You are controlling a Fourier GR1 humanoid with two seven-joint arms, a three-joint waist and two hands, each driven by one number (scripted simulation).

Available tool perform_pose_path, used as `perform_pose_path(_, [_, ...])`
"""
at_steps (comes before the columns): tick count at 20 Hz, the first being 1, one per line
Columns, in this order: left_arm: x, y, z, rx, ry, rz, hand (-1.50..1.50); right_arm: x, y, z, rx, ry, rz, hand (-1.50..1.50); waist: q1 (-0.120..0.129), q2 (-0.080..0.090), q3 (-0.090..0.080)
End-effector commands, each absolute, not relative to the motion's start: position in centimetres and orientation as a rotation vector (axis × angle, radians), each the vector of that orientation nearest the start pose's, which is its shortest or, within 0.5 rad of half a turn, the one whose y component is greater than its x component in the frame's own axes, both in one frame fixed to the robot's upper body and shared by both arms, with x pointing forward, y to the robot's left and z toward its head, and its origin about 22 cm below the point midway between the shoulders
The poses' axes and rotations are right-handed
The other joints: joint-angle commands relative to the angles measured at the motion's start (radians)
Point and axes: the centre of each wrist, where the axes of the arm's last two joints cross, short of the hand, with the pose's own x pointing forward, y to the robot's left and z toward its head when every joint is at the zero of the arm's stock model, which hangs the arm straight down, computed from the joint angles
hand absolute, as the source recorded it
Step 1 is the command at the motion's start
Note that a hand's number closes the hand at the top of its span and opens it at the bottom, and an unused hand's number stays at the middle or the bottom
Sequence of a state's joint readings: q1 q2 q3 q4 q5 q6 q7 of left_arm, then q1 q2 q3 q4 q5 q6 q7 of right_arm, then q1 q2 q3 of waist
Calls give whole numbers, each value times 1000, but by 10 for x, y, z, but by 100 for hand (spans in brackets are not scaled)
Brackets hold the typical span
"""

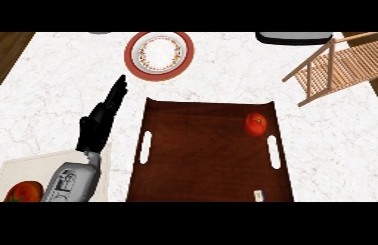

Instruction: Pick the can from the tray and place it in the tiered shelf

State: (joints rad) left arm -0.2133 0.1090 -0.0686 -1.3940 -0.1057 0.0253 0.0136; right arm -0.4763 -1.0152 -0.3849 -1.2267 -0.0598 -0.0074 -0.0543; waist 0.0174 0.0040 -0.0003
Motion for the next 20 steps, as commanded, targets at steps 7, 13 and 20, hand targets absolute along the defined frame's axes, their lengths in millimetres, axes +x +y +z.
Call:
perform_pose_path(7, [296,216,16,106,-1609,-284,0,344,-462,242,-1139,-1975,310,150,3,3,1])
perform_pose_path(13, [290,225,18,102,-1565,-267,0,361,-464,236,-834,-2056,6,150,9,2,2])
perform_pose_path(20, [290,220,13,99,-1580,-281,0,374,-483,230,-836,-2037,-41,150,12,5,1])
